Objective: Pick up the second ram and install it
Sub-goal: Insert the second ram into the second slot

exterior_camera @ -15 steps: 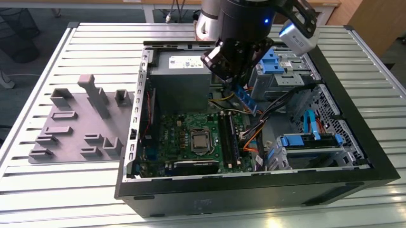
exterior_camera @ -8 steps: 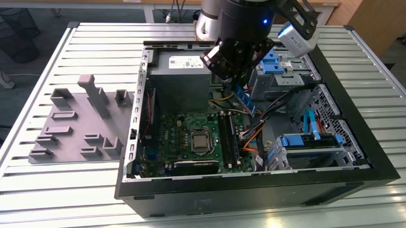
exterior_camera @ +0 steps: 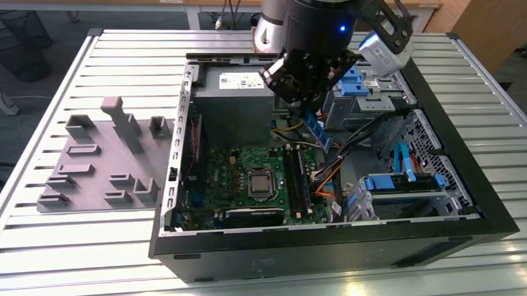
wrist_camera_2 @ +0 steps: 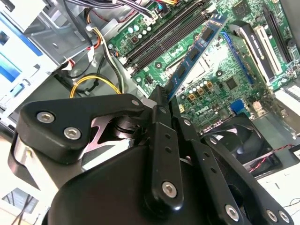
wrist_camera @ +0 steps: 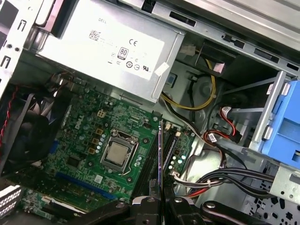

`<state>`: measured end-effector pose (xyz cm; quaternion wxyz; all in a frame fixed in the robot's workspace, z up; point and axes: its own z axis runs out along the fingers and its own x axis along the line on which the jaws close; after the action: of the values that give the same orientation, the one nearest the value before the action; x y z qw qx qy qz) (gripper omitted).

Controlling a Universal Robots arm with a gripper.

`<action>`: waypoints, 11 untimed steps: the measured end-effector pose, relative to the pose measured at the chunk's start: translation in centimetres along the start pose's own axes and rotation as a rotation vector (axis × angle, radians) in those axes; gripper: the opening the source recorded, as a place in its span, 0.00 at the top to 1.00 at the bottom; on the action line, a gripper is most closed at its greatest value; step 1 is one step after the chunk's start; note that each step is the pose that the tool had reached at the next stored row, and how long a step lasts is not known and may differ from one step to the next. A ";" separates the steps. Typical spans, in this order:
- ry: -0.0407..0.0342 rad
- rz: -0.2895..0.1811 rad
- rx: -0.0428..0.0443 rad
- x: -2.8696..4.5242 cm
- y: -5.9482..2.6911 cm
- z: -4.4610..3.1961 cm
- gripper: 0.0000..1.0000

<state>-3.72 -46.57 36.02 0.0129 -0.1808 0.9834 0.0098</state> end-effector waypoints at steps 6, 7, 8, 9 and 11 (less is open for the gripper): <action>-0.0003 0.026 0.0009 0.00 0.00 0.00 0.86; -0.0004 0.030 0.0010 0.00 0.00 0.00 0.86; -0.0004 0.034 0.0011 0.00 0.00 0.01 0.86; -0.0005 0.038 0.0012 0.00 0.00 0.01 0.86; -0.0007 0.046 0.0014 0.00 0.00 0.01 0.86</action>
<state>-3.72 -46.57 36.01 0.0132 -0.1583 0.9873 0.0095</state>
